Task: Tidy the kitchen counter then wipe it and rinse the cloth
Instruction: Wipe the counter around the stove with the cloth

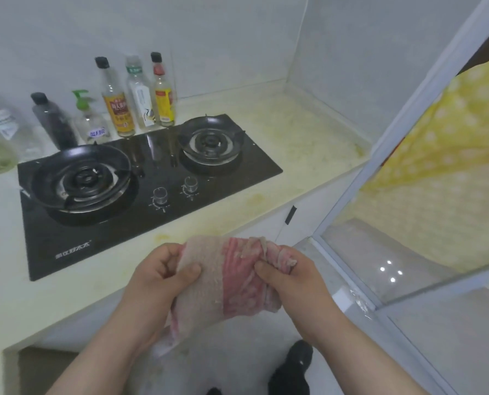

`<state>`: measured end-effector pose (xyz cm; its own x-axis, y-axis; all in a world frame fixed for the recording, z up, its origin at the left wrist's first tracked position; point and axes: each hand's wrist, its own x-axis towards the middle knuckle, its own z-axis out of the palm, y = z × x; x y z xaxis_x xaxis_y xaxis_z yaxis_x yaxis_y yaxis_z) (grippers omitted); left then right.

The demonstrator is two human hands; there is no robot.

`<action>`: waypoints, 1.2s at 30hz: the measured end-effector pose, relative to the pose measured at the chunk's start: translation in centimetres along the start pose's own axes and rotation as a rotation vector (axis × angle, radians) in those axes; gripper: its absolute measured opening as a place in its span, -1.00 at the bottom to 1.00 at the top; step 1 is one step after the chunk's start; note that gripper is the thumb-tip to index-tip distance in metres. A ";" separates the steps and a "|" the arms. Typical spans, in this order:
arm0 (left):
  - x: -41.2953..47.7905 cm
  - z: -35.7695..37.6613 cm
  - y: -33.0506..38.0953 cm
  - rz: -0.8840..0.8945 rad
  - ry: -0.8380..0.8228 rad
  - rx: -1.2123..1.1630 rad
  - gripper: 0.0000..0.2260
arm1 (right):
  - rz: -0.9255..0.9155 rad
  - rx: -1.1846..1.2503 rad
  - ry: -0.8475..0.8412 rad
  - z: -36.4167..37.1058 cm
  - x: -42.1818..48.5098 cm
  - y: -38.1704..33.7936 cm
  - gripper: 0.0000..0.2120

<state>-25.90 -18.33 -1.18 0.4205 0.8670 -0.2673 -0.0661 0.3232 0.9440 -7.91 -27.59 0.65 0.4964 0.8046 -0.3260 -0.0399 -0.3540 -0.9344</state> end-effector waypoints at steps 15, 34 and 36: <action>12.3 19.3 -0.8 0.113 0.261 0.129 -0.85 | 0.029 0.070 -0.018 -16.4 15.9 -2.0 -0.80; 26.2 30.3 -0.8 0.027 0.090 -0.087 -0.46 | 0.083 0.136 -0.199 -28.3 30.6 -5.0 -0.58; 28.5 31.4 -0.6 0.024 0.067 -0.105 -0.52 | 0.143 0.131 -0.189 -28.9 32.9 -5.4 -0.80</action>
<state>14.51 -5.75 -3.31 0.3563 0.8972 -0.2610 -0.1708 0.3372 0.9258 33.68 -12.95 -0.90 0.3075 0.8299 -0.4655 -0.2160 -0.4155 -0.8835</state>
